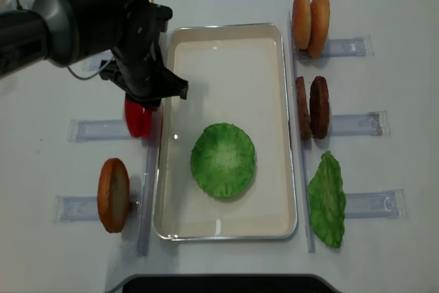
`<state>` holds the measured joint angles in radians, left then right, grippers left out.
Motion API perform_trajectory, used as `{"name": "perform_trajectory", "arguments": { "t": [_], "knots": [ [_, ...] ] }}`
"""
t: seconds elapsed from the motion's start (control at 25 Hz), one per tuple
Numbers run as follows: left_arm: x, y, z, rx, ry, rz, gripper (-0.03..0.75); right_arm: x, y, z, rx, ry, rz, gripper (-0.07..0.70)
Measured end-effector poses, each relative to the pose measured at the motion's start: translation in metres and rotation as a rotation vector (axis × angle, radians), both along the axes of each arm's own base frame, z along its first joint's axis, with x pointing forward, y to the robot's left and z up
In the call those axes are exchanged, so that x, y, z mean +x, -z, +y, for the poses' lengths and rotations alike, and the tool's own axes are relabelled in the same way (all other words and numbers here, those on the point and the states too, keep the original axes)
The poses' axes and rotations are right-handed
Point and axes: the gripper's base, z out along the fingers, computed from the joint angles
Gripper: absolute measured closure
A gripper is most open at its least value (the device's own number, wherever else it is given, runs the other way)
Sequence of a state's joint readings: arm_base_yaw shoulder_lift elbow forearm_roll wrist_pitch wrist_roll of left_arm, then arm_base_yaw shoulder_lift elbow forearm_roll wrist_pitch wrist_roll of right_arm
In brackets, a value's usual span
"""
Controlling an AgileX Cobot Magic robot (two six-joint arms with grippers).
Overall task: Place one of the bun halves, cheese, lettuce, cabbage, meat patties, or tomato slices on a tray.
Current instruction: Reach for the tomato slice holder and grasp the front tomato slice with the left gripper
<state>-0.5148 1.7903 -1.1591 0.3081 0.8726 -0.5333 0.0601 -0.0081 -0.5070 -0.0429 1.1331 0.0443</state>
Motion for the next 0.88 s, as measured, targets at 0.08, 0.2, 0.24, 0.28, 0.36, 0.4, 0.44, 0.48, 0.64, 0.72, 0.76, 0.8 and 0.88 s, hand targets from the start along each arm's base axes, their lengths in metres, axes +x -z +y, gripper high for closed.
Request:
{"name": "perform_trajectory", "arguments": {
  "t": [0.08,0.2,0.24,0.28,0.36,0.4,0.44,0.48,0.64,0.72,0.76,0.8,0.88],
  "knots": [
    [0.0,0.0,0.0,0.003,0.001,0.0,0.648,0.0,0.0,0.0,0.0,0.0,0.0,0.358],
    [0.0,0.0,0.0,0.004,0.0,0.002,0.648,0.0,0.0,0.0,0.0,0.0,0.0,0.358],
    [0.0,0.0,0.0,0.003,-0.001,0.002,0.648,0.0,0.0,0.0,0.0,0.0,0.0,0.358],
    [0.0,0.0,0.0,0.003,-0.002,0.005,0.648,0.0,0.0,0.0,0.0,0.0,0.0,0.358],
    [-0.001,0.0,0.0,0.002,-0.006,0.009,0.648,0.0,0.0,0.0,0.0,0.0,0.0,0.358],
    [-0.001,-0.001,0.0,0.0,-0.007,0.012,0.648,0.0,0.0,0.0,0.0,0.0,0.0,0.358],
    [-0.001,-0.001,0.0,0.0,-0.006,0.018,0.648,0.0,0.0,0.0,0.0,0.0,0.0,0.358],
    [-0.002,-0.001,0.0,0.0,-0.004,0.023,0.648,0.0,0.0,0.0,0.0,0.0,0.0,0.358],
    [-0.003,-0.002,0.0,0.004,-0.007,0.044,0.648,0.0,0.0,0.0,0.0,0.0,0.0,0.358],
    [-0.003,-0.005,-0.001,0.004,-0.012,0.064,0.648,0.0,0.0,0.0,0.0,0.0,0.0,0.358],
    [-0.003,-0.008,-0.002,-0.001,-0.015,0.069,0.65,0.0,0.0,0.0,0.0,0.0,0.0,0.358],
    [-0.002,-0.01,-0.003,-0.004,-0.018,0.074,0.65,0.0,0.0,0.0,0.0,0.0,0.0,0.358],
    [0.0,-0.016,-0.005,-0.015,-0.025,0.076,0.65,0.0,0.0,0.0,0.0,0.0,0.0,0.358]
  ]
}}
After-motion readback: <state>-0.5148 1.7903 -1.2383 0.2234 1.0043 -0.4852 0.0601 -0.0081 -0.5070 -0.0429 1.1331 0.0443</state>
